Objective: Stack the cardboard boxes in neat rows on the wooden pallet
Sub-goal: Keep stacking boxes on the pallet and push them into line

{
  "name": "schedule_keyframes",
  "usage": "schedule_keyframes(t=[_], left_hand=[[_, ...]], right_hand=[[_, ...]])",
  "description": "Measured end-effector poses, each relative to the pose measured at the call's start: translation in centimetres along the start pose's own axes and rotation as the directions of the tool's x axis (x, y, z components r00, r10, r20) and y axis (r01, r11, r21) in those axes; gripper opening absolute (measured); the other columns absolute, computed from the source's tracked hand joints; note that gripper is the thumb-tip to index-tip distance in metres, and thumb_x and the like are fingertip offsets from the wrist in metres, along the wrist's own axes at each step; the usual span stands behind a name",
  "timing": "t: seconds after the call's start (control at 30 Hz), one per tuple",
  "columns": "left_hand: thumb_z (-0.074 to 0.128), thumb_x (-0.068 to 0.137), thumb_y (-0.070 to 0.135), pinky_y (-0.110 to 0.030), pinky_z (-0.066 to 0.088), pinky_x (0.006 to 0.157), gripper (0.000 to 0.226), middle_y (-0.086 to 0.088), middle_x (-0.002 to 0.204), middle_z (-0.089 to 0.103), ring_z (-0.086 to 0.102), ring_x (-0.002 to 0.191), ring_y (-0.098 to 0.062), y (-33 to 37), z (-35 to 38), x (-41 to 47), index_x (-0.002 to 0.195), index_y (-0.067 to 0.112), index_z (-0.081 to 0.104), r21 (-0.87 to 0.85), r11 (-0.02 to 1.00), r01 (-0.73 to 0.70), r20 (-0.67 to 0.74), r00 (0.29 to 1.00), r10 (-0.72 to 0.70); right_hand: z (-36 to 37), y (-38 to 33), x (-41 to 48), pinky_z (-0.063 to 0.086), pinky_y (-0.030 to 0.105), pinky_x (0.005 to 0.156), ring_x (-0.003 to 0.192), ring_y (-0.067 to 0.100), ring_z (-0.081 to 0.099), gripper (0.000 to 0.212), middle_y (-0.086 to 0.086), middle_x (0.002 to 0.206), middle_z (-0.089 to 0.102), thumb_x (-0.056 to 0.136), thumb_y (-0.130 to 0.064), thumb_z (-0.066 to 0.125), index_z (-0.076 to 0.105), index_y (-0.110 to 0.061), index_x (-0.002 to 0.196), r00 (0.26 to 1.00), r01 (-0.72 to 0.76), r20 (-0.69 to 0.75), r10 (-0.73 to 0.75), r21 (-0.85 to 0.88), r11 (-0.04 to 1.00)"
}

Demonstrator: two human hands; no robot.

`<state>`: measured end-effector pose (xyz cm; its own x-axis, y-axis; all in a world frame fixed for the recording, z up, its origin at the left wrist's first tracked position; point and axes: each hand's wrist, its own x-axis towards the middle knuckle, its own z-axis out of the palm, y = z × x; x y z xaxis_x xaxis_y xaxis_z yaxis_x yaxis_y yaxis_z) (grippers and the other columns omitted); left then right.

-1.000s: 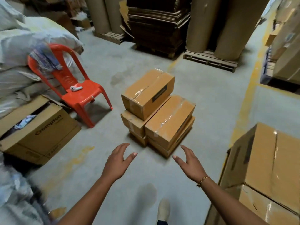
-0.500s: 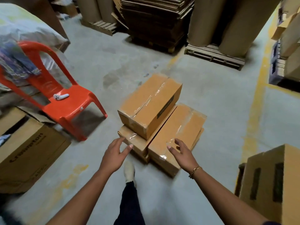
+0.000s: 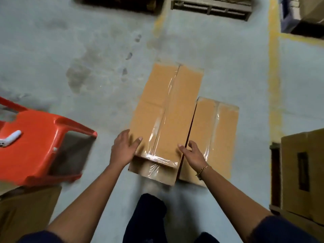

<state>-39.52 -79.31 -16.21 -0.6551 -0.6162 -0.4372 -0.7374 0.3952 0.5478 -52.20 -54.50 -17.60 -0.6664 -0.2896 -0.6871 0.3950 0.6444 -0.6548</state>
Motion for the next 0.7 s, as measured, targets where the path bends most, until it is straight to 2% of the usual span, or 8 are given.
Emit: schedule_keyframes(t=[0.13, 0.23, 0.3, 0.33, 0.47, 0.57, 0.63, 0.7], left_hand=[[0.060, 0.092, 0.067, -0.051, 0.032, 0.119, 0.095, -0.009, 0.167, 0.029, 0.036, 0.149, -0.033, -1.8, 0.8, 6.8, 0.163, 0.016, 0.023, -0.080, 0.989, 0.124, 0.103, 0.988, -0.116], [0.067, 0.089, 0.064, -0.042, 0.042, 0.106, 0.088, -0.008, 0.158, 0.046, 0.052, 0.136, -0.031, -2.9, 1.3, 9.3, 0.158, 0.019, 0.034, -0.149, 0.967, 0.208, 0.221, 0.960, -0.172], [0.074, 0.086, 0.058, -0.037, 0.047, 0.097, 0.081, -0.003, 0.144, 0.059, 0.060, 0.119, -0.026, -3.7, 1.6, 9.9, 0.152, 0.025, 0.042, -0.180, 0.962, 0.203, 0.306, 0.941, -0.142], [0.078, 0.084, 0.055, -0.037, 0.048, 0.097, 0.082, 0.000, 0.139, 0.062, 0.061, 0.116, -0.024, -4.0, 1.6, 9.9, 0.152, 0.027, 0.041, -0.195, 0.962, 0.190, 0.329, 0.937, -0.118], [0.083, 0.082, 0.049, -0.037, 0.049, 0.101, 0.083, 0.007, 0.130, 0.063, 0.061, 0.116, -0.020, -3.9, 1.7, 9.0, 0.152, 0.033, 0.040, -0.247, 0.957, 0.150, 0.309, 0.949, -0.069], [0.081, 0.083, 0.050, -0.039, 0.052, 0.099, 0.076, 0.008, 0.125, 0.066, 0.063, 0.114, -0.019, -2.2, 1.5, 7.7, 0.148, 0.034, 0.046, -0.286, 0.949, 0.131, 0.258, 0.964, -0.055], [0.081, 0.083, 0.050, -0.040, 0.051, 0.101, 0.073, 0.008, 0.124, 0.066, 0.063, 0.114, -0.018, -0.6, 1.3, 6.5, 0.146, 0.032, 0.049, -0.301, 0.947, 0.110, 0.243, 0.969, -0.035], [0.082, 0.082, 0.051, -0.040, 0.051, 0.103, 0.072, 0.008, 0.126, 0.068, 0.064, 0.115, -0.018, 0.8, 1.1, 5.4, 0.145, 0.032, 0.052, -0.309, 0.946, 0.100, 0.232, 0.972, -0.027]], right_hand=[[2.9, 0.4, 4.1, 0.027, 0.038, 0.119, 0.151, 0.025, 0.029, 0.099, 0.004, 0.167, 0.023, 0.089, -0.062, 0.065, 0.015, -0.016, 0.162, 0.994, -0.093, -0.047, 0.098, 0.101, 0.991], [4.3, 1.1, 5.8, 0.029, 0.044, 0.121, 0.151, 0.027, 0.030, 0.111, 0.003, 0.168, 0.022, 0.082, -0.068, 0.069, 0.010, -0.021, 0.163, 0.988, -0.137, -0.050, 0.147, 0.159, 0.978], [4.9, 1.3, 6.2, 0.033, 0.043, 0.120, 0.148, 0.026, 0.035, 0.114, 0.000, 0.165, 0.028, 0.078, -0.069, 0.073, 0.011, -0.025, 0.163, 0.987, -0.133, -0.063, 0.149, 0.204, 0.970], [5.1, 1.3, 6.3, 0.034, 0.042, 0.119, 0.146, 0.025, 0.038, 0.113, -0.001, 0.164, 0.031, 0.078, -0.068, 0.074, 0.013, -0.025, 0.162, 0.986, -0.127, -0.075, 0.147, 0.220, 0.967], [4.9, 1.9, 6.1, 0.041, 0.045, 0.116, 0.138, 0.022, 0.049, 0.113, -0.001, 0.154, 0.048, 0.067, -0.076, 0.076, 0.025, -0.030, 0.158, 0.985, -0.077, -0.134, 0.112, 0.244, 0.967], [3.5, 1.1, 5.1, 0.040, 0.043, 0.116, 0.135, 0.017, 0.051, 0.099, -0.005, 0.151, 0.051, 0.081, -0.058, 0.077, 0.025, -0.028, 0.159, 0.980, -0.042, -0.177, 0.088, 0.248, 0.968], [1.9, 0.4, 3.6, 0.039, 0.039, 0.116, 0.133, 0.014, 0.051, 0.094, -0.009, 0.147, 0.052, 0.084, -0.053, 0.076, 0.026, -0.027, 0.159, 0.974, -0.042, -0.206, 0.097, 0.260, 0.965], [0.8, 0.3, 2.4, 0.039, 0.040, 0.117, 0.134, 0.012, 0.052, 0.098, -0.010, 0.148, 0.052, 0.077, -0.064, 0.075, 0.030, -0.029, 0.158, 0.969, -0.024, -0.230, 0.085, 0.259, 0.966]])
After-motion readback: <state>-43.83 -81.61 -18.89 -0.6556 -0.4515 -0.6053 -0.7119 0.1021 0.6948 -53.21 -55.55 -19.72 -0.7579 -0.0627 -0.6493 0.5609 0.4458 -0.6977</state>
